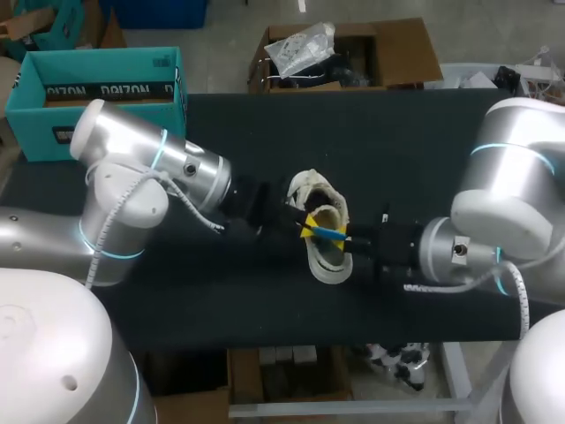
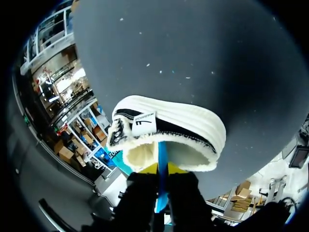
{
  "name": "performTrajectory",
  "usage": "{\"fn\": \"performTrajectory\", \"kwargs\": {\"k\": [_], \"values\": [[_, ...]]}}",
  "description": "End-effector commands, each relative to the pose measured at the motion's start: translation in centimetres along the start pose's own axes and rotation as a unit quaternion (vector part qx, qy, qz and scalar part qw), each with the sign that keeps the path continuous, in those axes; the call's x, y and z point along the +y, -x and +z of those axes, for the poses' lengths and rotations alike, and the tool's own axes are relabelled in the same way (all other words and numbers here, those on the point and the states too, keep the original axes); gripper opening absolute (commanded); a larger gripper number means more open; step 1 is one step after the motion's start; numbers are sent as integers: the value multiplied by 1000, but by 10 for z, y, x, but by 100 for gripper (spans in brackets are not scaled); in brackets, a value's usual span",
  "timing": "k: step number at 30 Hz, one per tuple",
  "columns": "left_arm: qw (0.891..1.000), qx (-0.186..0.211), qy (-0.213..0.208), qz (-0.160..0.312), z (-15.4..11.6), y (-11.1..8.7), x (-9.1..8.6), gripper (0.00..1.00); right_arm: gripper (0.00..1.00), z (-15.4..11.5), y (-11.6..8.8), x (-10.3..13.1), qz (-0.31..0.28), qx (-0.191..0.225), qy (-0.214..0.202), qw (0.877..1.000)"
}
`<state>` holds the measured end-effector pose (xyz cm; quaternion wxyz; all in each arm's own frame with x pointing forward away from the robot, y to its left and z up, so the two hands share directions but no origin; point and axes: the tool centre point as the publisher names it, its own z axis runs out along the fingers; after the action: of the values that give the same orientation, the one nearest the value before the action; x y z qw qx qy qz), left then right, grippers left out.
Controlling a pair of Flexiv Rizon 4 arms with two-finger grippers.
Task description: Open the shoe tongue, take the insole out of the shoe, put the insole back into the shoe, and pack the shoe into the shoebox
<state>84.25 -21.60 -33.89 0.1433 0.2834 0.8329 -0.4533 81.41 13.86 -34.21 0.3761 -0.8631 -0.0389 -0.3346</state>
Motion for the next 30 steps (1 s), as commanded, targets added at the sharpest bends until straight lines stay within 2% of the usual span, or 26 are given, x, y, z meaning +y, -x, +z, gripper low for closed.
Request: {"fn": "performTrajectory", "kwargs": {"k": [1,3,4,5,6,8,9,14,19,23,24,25,26,27,28,30], "values": [[1000,-1,-1,-6,7,3,3,0,0,16,-2,9,5,-4,4,1000],[1000,-1,-1,-10,8,4,5,0,0,18,-3,12,7,-4,2,1000],[1000,-1,-2,-11,8,4,5,7,0,19,-4,13,9,-5,4,1000],[1000,-1,-2,-12,7,4,5,21,0,20,-4,15,10,-6,7,1000],[1000,-1,-4,-13,5,4,5,26,0,20,-5,16,10,-6,6,1000],[1000,0,-7,-13,2,3,4,28,0,21,-6,19,14,-7,8,1000],[1000,0,-8,-13,1,2,3,35,0,22,-6,21,15,-8,9,1000],[1000,2,-14,-10,-11,-3,-4,44,0,22,-7,26,18,-16,17,1000],[1000,5,-16,-12,-19,-6,-11,44,0,23,-4,25,13,-44,38,998],[999,9,-25,-22,-29,-10,-15,48,0,17,1,24,12,-61,48,997],[999,7,-25,-27,-32,-11,-16,50,0,16,1,23,11,-62,47,997],[999,7,-30,-33,-35,-12,-17,60,0,14,2,24,11,-65,48,997],[999,5,-33,-38,-37,-12,-18,64,0,14,2,24,11,-67,48,997],[998,6,-37,-44,-40,-13,-19,69,10,13,3,24,11,-72,48,996],[998,5,-37,-52,-44,-15,-20,73,31,13,5,24,13,-77,50,996],[997,4,-37,-63,-49,-16,-20,79,44,12,8,24,15,-85,51,995]]}}
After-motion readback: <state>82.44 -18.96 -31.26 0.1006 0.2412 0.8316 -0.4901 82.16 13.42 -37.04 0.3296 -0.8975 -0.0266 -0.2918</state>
